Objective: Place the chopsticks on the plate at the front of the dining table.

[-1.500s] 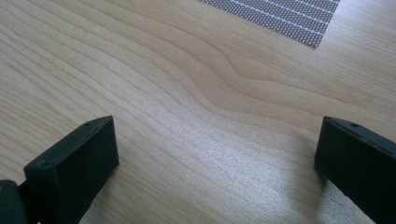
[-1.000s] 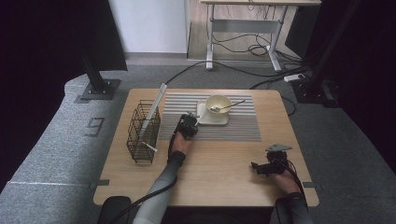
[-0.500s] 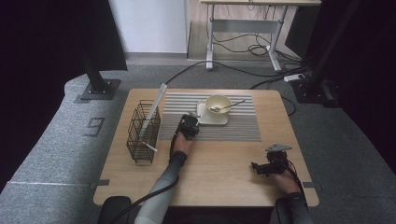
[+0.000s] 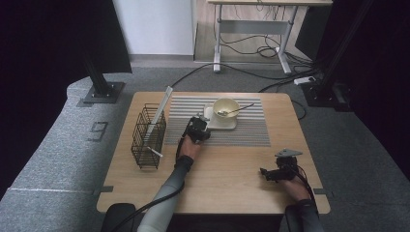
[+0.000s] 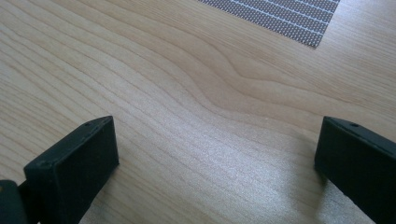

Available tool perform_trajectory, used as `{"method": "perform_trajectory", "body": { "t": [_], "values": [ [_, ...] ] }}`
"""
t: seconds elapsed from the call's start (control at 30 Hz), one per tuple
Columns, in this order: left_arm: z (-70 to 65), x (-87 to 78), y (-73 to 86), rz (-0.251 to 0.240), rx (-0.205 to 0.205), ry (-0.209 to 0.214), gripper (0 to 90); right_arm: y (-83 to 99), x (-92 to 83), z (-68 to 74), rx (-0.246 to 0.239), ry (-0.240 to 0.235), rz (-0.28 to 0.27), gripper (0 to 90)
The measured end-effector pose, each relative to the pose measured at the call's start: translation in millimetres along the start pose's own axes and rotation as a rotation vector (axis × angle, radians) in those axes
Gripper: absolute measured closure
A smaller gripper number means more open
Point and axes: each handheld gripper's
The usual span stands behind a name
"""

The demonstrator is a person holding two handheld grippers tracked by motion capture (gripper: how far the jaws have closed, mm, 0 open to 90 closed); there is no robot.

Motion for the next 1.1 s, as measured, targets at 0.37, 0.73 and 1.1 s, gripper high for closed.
{"method": "perform_trajectory", "body": {
  "t": [0.37, 0.73, 1.1],
  "values": [
    [6.0, -16.0, 19.5, 0.001, -0.018, 0.04, 64.7, 0.0, 0.0, 0.0, 0.0, 0.0, 0.0, 0.0],
    [-1.4, -2.1, 26.0, 0.009, -0.009, 0.047, 76.7, 0.0, 0.0, 0.0, 0.0, 0.0, 0.0, 0.0],
    [-11.3, 8.6, 14.2, 0.016, 0.02, 0.047, 72.6, 0.0, 0.1, 0.0, 0.0, 0.001, 0.0, 0.0]
  ]
}}
Point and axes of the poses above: each handheld gripper's, and its own axes: x roughly forward along the jaws, y roughly out of its underside, z roughly to its left, and after that the axes turned 5 degrees about y, right-handed
